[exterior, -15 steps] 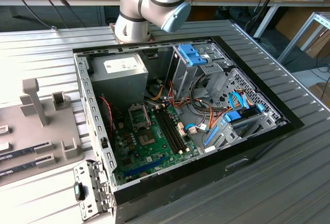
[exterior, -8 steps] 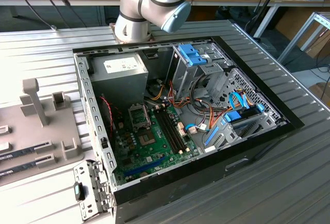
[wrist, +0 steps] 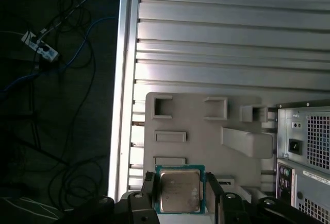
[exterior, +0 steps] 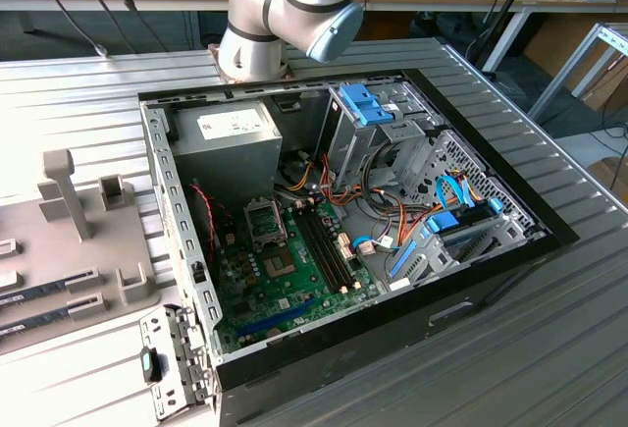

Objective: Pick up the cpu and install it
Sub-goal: 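Pick up the cpu and move it towards the insertion slot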

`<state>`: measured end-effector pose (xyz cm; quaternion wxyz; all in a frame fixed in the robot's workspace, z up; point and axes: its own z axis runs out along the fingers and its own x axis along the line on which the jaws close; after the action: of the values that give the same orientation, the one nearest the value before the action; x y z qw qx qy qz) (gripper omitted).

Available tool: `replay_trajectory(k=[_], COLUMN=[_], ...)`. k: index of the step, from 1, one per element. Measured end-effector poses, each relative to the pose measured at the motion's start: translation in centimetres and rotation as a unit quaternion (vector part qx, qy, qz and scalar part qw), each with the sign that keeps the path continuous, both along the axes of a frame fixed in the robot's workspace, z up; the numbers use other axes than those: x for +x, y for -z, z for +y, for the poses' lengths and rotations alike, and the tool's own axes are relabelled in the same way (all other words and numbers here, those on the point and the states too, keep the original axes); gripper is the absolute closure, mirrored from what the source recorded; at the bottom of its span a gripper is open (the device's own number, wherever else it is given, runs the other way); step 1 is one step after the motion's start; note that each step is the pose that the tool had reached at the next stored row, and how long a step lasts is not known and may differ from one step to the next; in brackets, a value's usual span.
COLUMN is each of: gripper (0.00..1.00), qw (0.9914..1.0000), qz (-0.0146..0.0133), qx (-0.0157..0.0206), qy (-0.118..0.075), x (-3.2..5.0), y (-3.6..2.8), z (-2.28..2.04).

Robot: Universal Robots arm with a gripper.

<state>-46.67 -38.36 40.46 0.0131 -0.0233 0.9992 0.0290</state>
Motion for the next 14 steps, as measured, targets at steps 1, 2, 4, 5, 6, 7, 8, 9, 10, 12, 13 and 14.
replay_trajectory(k=[1, 2, 4, 5, 6, 7, 8, 9, 10, 12, 13, 14], gripper=[0.53, 0.53, 0.53, 0.53, 0.53, 0.53, 0.53, 0.53, 0.53, 0.53, 0.53, 0.53], qw=[1.00000, 1.00000, 1.00000, 1.00000, 1.00000, 1.00000, 1.00000, 1.00000, 1.00000, 1.00000, 1.00000, 1.00000], qz=[0.0000, 0.0001, 0.0001, 0.0001, 0.0000, 0.0000, 0.0000, 0.0000, 0.0001, 0.0000, 0.0000, 0.0000], qx=[0.0000, 0.0001, 0.0001, 0.0002, 0.0002, 0.0003, 0.0003, 0.0003, 0.0003, 0.0003, 0.0003, 0.0003], qy=[0.000, 0.000, 0.000, 0.000, 0.000, 0.000, 0.000, 0.000, 0.000, 0.000, 0.000, 0.000], x=[0.00, 0.00, 0.00, 0.00, 0.00, 0.01, 0.01, 0.01, 0.01, 0.01, 0.01, 0.01], y=[-0.11, -0.23, -0.54, -0.70, -0.85, -0.93, -0.99, -1.00, -1.01, -1.01, -1.01, -1.02], z=[0.00, 0.00, 0.00, 0.00, 0.00, 0.00, 0.00, 0.00, 0.00, 0.00, 0.00, 0.00])
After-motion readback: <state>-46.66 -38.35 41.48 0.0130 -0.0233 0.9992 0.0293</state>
